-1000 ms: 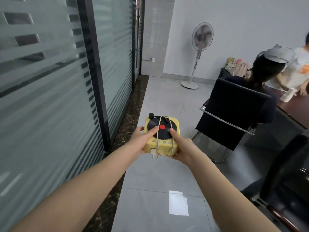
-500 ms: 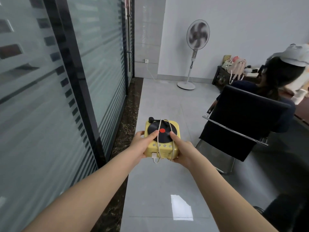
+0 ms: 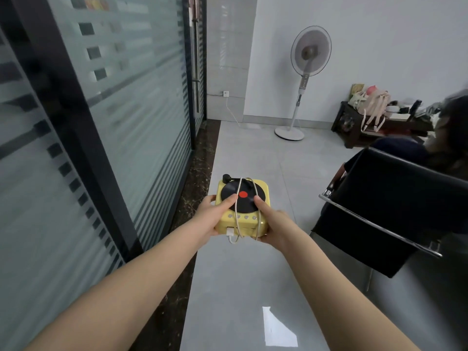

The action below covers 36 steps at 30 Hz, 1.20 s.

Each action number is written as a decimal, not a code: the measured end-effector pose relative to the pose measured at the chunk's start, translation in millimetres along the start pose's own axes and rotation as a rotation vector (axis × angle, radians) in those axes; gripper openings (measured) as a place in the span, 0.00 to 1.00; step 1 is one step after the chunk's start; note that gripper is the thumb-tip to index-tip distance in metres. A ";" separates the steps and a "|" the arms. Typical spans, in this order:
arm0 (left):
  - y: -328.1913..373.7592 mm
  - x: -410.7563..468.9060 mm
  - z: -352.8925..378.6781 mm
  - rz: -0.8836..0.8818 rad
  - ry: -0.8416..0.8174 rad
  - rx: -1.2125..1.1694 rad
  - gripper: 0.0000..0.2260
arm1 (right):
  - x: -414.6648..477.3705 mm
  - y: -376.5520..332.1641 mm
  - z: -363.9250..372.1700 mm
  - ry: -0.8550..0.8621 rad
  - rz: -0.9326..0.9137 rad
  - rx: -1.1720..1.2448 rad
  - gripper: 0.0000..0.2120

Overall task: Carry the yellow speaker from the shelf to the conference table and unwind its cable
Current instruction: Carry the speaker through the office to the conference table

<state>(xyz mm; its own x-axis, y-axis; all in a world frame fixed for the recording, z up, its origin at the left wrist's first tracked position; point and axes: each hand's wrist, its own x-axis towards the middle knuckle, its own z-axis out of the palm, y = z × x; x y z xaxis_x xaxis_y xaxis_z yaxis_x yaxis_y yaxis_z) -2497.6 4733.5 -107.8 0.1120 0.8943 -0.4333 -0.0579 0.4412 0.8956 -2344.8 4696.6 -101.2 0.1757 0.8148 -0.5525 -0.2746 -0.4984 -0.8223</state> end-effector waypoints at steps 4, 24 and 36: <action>33.5 54.2 24.2 0.032 0.001 0.001 0.29 | 52.8 -45.8 -8.1 -0.009 -0.023 -0.015 0.31; 155.6 306.9 60.2 0.033 -0.058 0.089 0.31 | 283.3 -190.0 18.0 0.062 -0.027 0.034 0.38; 242.9 455.1 57.5 0.046 -0.135 0.143 0.28 | 405.4 -277.5 64.2 0.103 -0.076 0.123 0.32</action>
<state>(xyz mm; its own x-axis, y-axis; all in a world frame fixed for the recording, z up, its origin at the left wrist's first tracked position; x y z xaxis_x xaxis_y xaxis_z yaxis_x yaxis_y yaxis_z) -2403.7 5243.3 -81.6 0.2450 0.8907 -0.3830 0.0740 0.3767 0.9234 -2258.2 5184.2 -88.3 0.2950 0.8109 -0.5054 -0.3692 -0.3911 -0.8431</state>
